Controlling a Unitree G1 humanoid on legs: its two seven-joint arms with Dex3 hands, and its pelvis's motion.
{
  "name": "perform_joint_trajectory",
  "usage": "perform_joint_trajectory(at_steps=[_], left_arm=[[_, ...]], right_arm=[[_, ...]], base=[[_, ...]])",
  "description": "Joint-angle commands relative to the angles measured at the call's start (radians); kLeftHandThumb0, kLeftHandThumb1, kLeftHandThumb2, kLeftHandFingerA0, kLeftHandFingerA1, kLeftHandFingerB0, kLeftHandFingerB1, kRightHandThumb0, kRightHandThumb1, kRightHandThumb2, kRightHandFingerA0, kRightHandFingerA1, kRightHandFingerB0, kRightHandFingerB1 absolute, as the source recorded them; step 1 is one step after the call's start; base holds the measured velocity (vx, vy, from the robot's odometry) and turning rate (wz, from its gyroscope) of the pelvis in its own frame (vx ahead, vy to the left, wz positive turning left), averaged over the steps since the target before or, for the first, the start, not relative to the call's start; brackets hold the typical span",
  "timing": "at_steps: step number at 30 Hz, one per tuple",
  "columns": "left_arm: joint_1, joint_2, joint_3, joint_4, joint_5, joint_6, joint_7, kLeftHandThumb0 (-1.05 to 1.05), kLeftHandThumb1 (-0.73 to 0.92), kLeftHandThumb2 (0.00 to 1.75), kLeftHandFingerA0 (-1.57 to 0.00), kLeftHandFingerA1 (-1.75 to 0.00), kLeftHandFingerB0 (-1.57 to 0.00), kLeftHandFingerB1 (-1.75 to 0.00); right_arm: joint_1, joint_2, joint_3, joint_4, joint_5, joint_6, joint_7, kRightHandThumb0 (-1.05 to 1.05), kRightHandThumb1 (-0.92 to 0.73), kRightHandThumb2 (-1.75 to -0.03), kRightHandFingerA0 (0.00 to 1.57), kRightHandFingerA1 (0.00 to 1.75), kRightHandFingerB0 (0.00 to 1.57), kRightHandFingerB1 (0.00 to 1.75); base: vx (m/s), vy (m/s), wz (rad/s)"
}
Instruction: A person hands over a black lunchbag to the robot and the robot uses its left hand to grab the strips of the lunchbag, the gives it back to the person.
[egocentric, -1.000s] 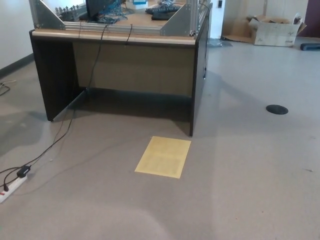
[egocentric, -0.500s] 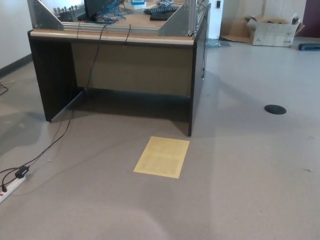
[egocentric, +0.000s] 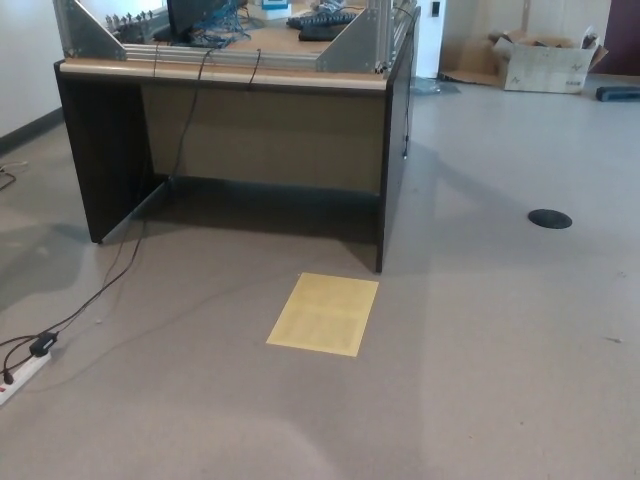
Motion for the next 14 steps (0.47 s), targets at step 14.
perform_joint_trajectory(at_steps=[14], left_arm=[[-0.002, 0.021, -0.016, -0.001, -0.047, -0.002, -0.043, -0.63, 0.57, 0.96, -0.39, -0.53, -0.22, -0.44]], right_arm=[[-0.013, -0.017, 0.004, 0.006, -0.002, 0.012, -0.017, -0.55, -0.68, -0.61, 0.51, 0.47, 0.49, 0.42]], base=[[0.0, 0.0, 0.0]])
